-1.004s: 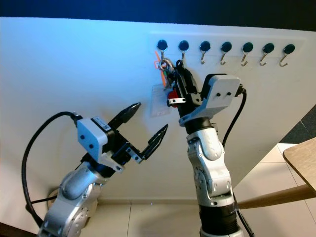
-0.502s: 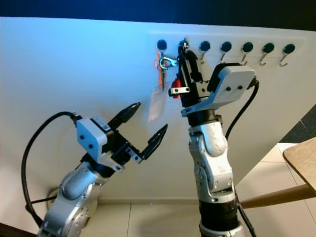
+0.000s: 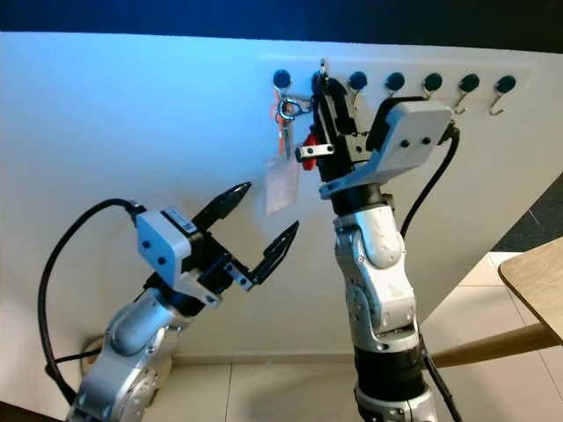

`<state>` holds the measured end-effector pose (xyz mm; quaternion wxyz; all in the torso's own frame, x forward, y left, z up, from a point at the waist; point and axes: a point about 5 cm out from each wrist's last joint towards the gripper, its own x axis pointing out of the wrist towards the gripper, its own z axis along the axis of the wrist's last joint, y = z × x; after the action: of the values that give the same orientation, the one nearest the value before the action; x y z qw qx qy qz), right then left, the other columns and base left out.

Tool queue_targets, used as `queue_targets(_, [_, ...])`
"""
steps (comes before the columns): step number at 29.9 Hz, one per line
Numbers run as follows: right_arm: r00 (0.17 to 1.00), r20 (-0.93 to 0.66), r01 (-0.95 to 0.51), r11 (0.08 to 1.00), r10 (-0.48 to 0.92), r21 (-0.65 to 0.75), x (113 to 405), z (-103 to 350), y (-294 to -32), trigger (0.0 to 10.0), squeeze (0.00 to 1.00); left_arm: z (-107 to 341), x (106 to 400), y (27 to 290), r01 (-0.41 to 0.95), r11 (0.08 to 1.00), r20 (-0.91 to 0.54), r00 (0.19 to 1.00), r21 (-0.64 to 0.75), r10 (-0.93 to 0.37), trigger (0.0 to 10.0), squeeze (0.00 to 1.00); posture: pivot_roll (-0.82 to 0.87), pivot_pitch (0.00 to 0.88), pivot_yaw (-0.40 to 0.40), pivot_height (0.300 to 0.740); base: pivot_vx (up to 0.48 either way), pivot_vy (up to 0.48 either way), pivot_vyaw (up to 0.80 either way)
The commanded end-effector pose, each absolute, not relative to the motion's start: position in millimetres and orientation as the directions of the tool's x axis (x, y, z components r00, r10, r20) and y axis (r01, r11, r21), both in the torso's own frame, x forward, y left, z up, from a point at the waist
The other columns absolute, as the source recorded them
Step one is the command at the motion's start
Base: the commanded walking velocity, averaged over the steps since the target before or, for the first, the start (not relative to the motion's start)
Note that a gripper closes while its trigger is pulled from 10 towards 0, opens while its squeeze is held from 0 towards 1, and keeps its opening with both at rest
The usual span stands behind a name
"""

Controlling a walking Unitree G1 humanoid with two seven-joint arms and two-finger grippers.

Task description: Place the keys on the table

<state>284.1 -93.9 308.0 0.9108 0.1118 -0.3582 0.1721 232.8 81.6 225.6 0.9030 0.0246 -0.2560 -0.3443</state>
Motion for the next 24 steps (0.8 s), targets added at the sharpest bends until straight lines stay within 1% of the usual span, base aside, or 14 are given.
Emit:
queue_targets(1, [0.633, 0.728, -0.437, 0.898, 0.265, 0.053, 277, 320, -89, 10.0, 0.00, 222, 232, 80, 0.616, 0.756, 0.434, 0.632, 0.221, -0.642, 10.0, 0.00, 0.07, 0.122, -0.031, 0.740, 0.000, 0.000, 0.00])
queue_targets(12, [0.631, 0.710, -0.470, 0.882, 0.313, 0.028, 278, 319, -83, 10.0, 0.00, 222, 232, 80, 0.615, 0.757, 0.433, 0.634, 0.220, -0.641, 10.0, 0.00, 0.07, 0.124, -0.032, 0.740, 0.000, 0.000, 0.00])
queue_targets(13, [0.652, 0.689, -0.461, 0.887, 0.316, 0.029, 279, 309, -83, 10.0, 0.00, 222, 233, 80, 0.615, 0.757, 0.433, 0.634, 0.220, -0.641, 10.0, 0.00, 0.07, 0.125, -0.033, 0.740, 0.000, 0.000, 0.00])
queue_targets(15, [0.652, 0.689, -0.461, 0.887, 0.316, 0.029, 279, 309, -83, 10.0, 0.00, 222, 233, 80, 0.615, 0.757, 0.433, 0.634, 0.220, -0.641, 10.0, 0.00, 0.07, 0.125, -0.033, 0.740, 0.000, 0.000, 0.00])
queue_targets(16, [0.676, 0.669, -0.445, 0.895, 0.308, 0.037, 280, 299, -85, 10.0, 0.00, 221, 233, 79, 0.614, 0.758, 0.433, 0.635, 0.219, -0.640, 10.0, 0.00, 0.07, 0.125, -0.033, 0.740, 0.000, 0.000, 0.00])
queue_targets(17, [0.676, 0.669, -0.445, 0.895, 0.308, 0.037, 280, 299, -85, 10.0, 0.00, 221, 233, 79, 0.614, 0.758, 0.433, 0.635, 0.219, -0.640, 10.0, 0.00, 0.07, 0.125, -0.033, 0.740, 0.000, 0.000, 0.00])
queue_targets(18, [0.693, 0.655, -0.428, 0.903, 0.301, 0.039, 281, 291, -88, 10.0, 0.15, 221, 233, 79, 0.614, 0.758, 0.433, 0.636, 0.219, -0.639, 10.0, 0.00, 0.07, 0.126, -0.033, 0.740, 0.000, 0.000, 0.00])
queue_targets(19, [0.707, 0.643, -0.412, 0.910, 0.294, 0.037, 282, 285, -90, 10.0, 0.59, 221, 233, 79, 0.614, 0.759, 0.432, 0.636, 0.219, -0.639, 10.0, 0.00, 0.06, 0.127, -0.033, 0.740, 0.000, 0.000, 0.00])
queue_targets(20, [0.716, 0.635, -0.399, 0.916, 0.288, 0.034, 282, 280, -92, 10.0, 0.71, 221, 233, 79, 0.613, 0.759, 0.432, 0.636, 0.219, -0.639, 10.0, 0.00, 0.06, 0.127, -0.033, 0.740, 0.000, 0.000, 0.00])
queue_targets(21, [0.716, 0.635, -0.399, 0.916, 0.288, 0.034, 282, 280, -92, 10.0, 0.71, 221, 233, 79, 0.613, 0.759, 0.432, 0.636, 0.219, -0.639, 10.0, 0.00, 0.06, 0.127, -0.033, 0.740, 0.000, 0.000, 0.00])
queue_targets(22, [0.728, 0.624, -0.385, 0.922, 0.284, 0.030, 282, 274, -94, 10.0, 1.00, 221, 233, 79, 0.613, 0.759, 0.432, 0.637, 0.219, -0.639, 10.0, 0.00, 0.06, 0.128, -0.033, 0.740, 0.000, 0.000, 0.00])
queue_targets(24, [0.748, 0.605, -0.362, 0.932, 0.274, 0.026, 282, 265, -97, 10.0, 1.00, 221, 233, 79, 0.611, 0.761, 0.432, 0.639, 0.218, -0.637, 10.0, 0.00, 0.06, 0.128, -0.033, 0.740, 0.000, 0.000, 0.00])
